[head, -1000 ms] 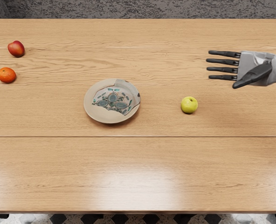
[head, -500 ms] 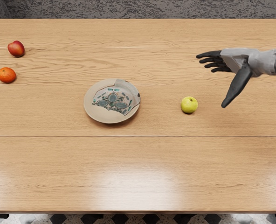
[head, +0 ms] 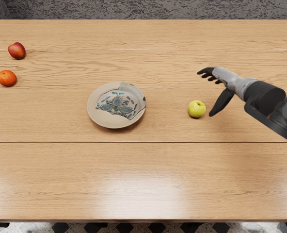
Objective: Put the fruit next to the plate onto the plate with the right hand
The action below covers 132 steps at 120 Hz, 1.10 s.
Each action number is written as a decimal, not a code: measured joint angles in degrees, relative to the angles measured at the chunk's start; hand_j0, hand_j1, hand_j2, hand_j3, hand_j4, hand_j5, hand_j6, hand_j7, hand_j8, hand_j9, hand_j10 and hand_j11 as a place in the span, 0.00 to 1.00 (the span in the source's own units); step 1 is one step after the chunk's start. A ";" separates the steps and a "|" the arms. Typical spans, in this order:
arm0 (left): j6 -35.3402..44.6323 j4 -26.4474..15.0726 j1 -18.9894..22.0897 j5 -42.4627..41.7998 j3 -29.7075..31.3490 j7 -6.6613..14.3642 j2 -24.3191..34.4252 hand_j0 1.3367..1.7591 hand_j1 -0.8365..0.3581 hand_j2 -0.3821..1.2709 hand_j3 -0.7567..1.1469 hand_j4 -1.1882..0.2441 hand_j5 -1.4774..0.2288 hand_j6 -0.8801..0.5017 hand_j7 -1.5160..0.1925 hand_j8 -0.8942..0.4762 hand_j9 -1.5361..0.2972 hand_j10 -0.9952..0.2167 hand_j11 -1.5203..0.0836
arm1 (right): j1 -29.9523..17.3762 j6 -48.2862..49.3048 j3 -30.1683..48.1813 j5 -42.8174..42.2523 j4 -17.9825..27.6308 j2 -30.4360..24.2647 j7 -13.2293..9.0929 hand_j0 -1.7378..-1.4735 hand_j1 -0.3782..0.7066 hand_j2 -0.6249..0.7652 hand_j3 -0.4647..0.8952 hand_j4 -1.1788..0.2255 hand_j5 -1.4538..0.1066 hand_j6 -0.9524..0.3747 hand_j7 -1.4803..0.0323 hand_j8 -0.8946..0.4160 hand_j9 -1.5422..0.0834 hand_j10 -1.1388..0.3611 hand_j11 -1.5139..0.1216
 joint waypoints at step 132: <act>-0.02 0.00 0.00 0.00 0.00 0.00 0.00 0.76 0.75 0.26 0.40 0.66 0.68 0.46 0.70 0.47 0.66 0.62 0.75 | -0.46 -9.31 -9.67 -5.88 -8.59 11.37 -0.26 0.30 0.45 0.40 0.34 0.56 0.62 0.42 0.65 0.40 0.64 0.50 0.62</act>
